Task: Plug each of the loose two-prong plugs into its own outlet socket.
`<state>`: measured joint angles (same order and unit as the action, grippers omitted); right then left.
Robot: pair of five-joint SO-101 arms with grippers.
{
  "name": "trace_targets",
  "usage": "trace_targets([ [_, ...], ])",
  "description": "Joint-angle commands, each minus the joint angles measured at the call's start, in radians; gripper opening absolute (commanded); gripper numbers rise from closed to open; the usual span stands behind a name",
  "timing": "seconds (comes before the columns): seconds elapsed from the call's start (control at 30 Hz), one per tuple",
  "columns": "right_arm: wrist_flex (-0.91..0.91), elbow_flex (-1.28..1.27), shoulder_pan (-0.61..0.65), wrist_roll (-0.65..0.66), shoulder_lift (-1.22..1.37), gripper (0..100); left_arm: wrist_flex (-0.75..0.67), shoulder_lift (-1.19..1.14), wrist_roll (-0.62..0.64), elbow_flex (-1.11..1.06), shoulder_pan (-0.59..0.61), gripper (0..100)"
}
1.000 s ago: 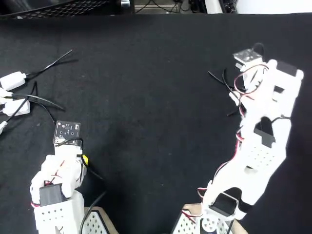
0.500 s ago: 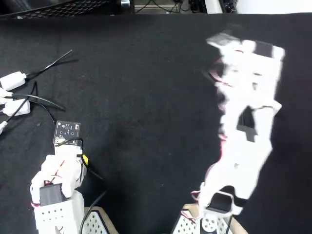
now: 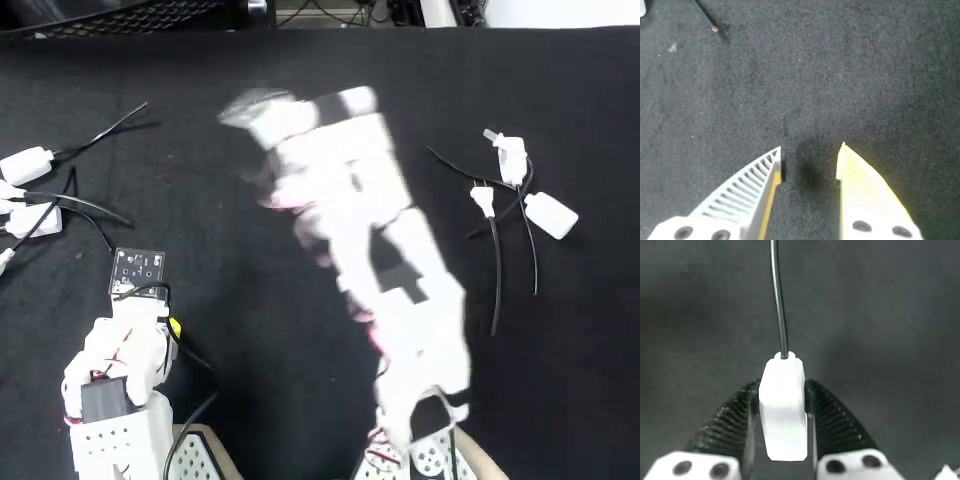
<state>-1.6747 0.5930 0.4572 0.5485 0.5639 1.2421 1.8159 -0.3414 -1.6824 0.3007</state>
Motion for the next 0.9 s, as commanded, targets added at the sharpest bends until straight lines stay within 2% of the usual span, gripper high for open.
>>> trace_targets([
  [0.0, 0.031, 0.007, 0.106, -0.043, -0.035, 1.2, 0.006, 0.000, 0.002, -0.016, -0.005, 18],
  [0.17, 0.032, 0.012, 0.218, -0.121, 0.054, 1.3, 0.006, 0.000, 0.002, -0.016, -0.005, 18],
  [0.3, 0.035, 0.013, 0.282, -0.135, 0.139, 1.5, 0.006, 0.000, 0.002, -0.016, -0.005, 18],
  [0.47, 0.029, 0.015, 0.298, -0.127, 0.217, 2.5, 0.006, 0.000, 0.002, -0.016, -0.005, 18],
  [0.7, 0.035, 0.015, 0.278, -0.126, 0.159, 22.1, 0.006, 0.000, 0.002, -0.016, -0.005, 18],
  [0.87, 0.031, 0.015, 0.278, -0.126, 0.091, 24.0, 0.006, 0.000, 0.002, -0.016, -0.005, 18],
])
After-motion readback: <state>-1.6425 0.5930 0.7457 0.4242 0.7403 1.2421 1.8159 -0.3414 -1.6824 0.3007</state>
